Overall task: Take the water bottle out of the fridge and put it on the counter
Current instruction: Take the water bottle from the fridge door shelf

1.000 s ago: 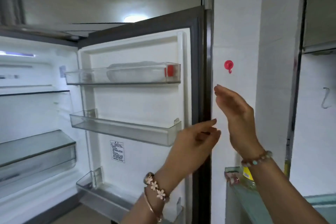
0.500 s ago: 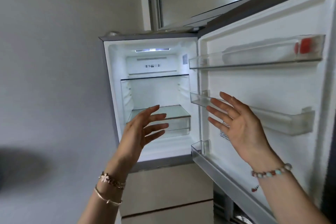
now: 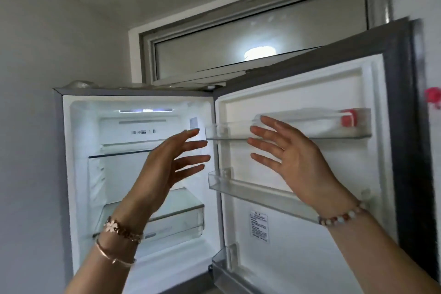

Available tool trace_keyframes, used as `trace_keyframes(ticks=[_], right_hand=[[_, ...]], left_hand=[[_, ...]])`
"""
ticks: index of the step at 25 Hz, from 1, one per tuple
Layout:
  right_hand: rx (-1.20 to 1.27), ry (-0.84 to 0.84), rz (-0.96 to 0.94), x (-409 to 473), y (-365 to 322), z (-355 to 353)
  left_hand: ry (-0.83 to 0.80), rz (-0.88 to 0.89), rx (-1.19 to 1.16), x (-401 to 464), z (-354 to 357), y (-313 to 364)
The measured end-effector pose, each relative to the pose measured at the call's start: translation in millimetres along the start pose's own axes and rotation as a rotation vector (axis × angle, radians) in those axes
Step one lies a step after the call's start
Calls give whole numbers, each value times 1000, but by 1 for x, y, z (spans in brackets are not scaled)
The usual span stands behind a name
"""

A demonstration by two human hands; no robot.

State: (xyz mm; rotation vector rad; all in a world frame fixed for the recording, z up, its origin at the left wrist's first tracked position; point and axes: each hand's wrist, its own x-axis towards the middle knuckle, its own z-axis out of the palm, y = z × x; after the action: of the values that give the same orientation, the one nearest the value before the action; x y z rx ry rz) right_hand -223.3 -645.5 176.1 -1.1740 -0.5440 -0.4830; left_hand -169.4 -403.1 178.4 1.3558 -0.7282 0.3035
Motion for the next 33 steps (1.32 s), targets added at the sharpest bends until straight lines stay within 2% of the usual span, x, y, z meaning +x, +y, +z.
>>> trace_keyframes(ticks=[3,6,8,10,12,14,15,17,26,29,33], right_hand=[[-111,15,-132,28,-45,6],[-190,20,-206,43,-81,6],[-350,81,-250,54,-98,1],[-702,190,-304,67,-107,-6],[-1199,232,-240,80,-109,-17],[-1600,171,27,90,-105,-29],[-1699,139,172,94,-104,-34],[-1759,124,318,101,-105,-39],[-1855,107,529,107,-110,-49],[-1669,196,457,104,-108,-56],[-1551,253,171,107,-105,-60]], left_hand=[[-148,79,-13,58,17,29],[-260,79,-38,97,34,34],[-316,83,-3,116,46,29],[-390,102,114,134,60,22],[-457,88,295,151,78,17],[-525,27,424,167,95,10],[-558,-8,459,174,102,7],[-602,-41,525,186,113,0],[-616,-119,606,201,130,-13],[-615,-108,616,200,133,-13],[-661,-62,660,199,137,-10]])
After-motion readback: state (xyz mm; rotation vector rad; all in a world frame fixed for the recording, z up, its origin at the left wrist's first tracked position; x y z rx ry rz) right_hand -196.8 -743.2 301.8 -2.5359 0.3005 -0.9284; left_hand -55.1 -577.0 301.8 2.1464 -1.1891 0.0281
